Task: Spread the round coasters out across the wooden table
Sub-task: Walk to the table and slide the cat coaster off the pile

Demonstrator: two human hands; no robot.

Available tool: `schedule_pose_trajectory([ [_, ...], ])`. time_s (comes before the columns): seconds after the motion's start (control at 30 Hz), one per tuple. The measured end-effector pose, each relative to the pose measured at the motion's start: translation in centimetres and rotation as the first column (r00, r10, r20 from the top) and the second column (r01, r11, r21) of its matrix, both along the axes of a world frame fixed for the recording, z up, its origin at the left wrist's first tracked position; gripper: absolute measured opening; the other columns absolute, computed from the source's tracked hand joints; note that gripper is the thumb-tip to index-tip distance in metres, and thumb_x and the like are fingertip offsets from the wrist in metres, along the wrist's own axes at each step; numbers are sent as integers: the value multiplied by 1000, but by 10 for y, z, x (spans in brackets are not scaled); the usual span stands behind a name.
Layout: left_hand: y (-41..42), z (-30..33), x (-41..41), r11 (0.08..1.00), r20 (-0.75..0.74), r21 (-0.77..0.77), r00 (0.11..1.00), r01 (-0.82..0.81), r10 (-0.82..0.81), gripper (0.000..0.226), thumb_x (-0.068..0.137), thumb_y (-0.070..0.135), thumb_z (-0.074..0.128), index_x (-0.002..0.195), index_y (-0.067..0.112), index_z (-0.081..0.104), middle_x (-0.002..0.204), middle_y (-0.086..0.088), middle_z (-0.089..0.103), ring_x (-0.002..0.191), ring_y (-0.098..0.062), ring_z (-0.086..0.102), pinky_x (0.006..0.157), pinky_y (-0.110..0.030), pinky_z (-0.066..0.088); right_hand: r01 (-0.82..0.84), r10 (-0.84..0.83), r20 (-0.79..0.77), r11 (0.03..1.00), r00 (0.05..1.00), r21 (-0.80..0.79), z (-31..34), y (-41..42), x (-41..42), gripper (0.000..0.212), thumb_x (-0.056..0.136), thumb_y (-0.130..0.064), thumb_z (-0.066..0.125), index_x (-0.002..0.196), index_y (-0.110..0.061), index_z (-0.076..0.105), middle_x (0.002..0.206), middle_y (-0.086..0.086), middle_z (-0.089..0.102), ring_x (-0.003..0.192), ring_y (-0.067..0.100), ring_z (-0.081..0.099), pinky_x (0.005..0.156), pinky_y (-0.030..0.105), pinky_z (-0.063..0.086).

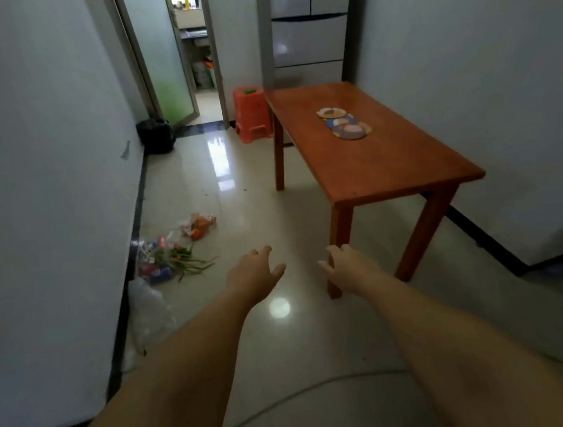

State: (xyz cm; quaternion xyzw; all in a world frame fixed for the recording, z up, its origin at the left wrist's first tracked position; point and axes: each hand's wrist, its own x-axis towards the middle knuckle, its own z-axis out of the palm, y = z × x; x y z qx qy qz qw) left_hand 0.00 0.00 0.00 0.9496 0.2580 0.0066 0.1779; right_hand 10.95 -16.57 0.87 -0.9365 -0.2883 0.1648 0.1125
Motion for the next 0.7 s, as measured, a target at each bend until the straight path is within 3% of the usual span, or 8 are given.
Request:
schedule_pose_trajectory([
  [0.17,70,-2,80,998,-3,-41,999,-43,43,67,90,53,46,147,19,32,145,-11,48,129,-29,50,101,-45,48,-14,14,-11,999,1000,-31,-3,73,83,55,97,-46,36,142,-14,38,142,17,44,128,37,47,101,47,42],
  [0.5,250,17,275,1000,56,-15,998,3,-2,66,90,52,47,146,18,34,144,-11,49,127,-29,51,97,-43,48,74,-74,-5,997,997,3,7,232,266,60,98,-47,34,149,-16,30,150,16,38,134,35,43,107,46,39],
  [0.7,310,11,388,998,33,-9,998,58,-58,67,88,55,47,144,20,36,141,-9,52,124,-27,54,93,-42,51,126,-126,-15,992,992,-17,7,290,365,59,98,-48,35,148,-18,30,148,14,40,131,32,46,106,47,42],
])
